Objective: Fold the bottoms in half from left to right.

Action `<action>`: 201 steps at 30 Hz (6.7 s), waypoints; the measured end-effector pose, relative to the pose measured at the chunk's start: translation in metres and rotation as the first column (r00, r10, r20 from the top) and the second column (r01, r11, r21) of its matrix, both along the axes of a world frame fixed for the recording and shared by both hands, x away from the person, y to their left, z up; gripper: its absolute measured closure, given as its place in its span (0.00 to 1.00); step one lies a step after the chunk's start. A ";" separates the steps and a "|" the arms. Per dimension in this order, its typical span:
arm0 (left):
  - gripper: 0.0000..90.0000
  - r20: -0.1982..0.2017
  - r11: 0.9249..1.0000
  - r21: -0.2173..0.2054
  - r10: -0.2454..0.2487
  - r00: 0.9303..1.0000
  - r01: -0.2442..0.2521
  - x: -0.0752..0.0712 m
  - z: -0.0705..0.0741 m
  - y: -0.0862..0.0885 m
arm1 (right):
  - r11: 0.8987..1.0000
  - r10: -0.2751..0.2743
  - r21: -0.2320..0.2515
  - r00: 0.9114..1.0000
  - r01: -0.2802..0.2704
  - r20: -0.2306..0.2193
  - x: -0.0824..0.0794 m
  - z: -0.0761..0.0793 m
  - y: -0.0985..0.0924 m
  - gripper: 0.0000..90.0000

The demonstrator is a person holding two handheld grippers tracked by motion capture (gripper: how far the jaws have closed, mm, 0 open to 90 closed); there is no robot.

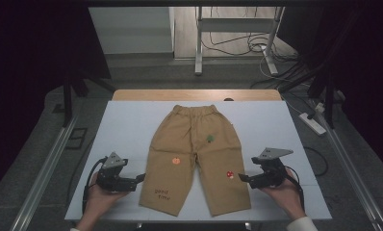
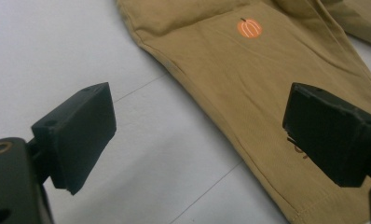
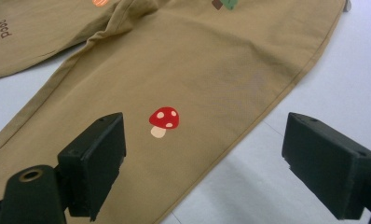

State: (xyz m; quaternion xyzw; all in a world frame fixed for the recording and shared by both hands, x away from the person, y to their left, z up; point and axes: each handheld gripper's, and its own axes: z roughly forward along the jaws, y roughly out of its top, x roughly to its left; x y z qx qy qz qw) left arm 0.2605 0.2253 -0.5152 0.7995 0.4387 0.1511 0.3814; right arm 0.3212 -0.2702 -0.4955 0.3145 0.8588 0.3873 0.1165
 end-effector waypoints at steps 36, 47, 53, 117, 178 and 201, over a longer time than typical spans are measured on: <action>0.12 -0.003 1.000 -0.006 -0.016 1.000 0.016 0.001 -0.001 -0.004 | 1.000 0.007 0.024 1.000 -0.008 0.020 -0.004 0.006 0.012 0.16; 0.12 -0.002 0.999 -0.011 -0.032 0.999 0.032 0.006 0.000 -0.007 | 0.999 0.036 0.029 0.999 -0.036 0.020 -0.002 0.006 0.030 0.16; 0.13 -0.002 1.000 -0.010 -0.030 1.000 0.030 0.006 0.000 -0.007 | 0.998 0.057 0.030 0.998 -0.057 0.015 -0.001 0.006 0.040 0.16; 0.13 0.005 1.000 -0.017 -0.012 1.000 0.012 0.007 -0.002 -0.004 | 0.949 0.314 -0.024 0.949 -0.314 -0.004 -0.011 -0.008 0.185 0.17; 0.13 -0.013 1.000 -0.018 0.006 1.000 -0.006 0.015 -0.008 -0.001 | 0.852 0.511 -0.110 0.859 -0.511 -0.036 -0.056 -0.038 0.289 0.20; 0.13 -0.022 1.000 -0.015 0.015 1.000 -0.015 0.015 -0.009 0.002 | 0.840 0.526 -0.139 0.850 -0.524 -0.023 -0.056 -0.042 0.295 0.75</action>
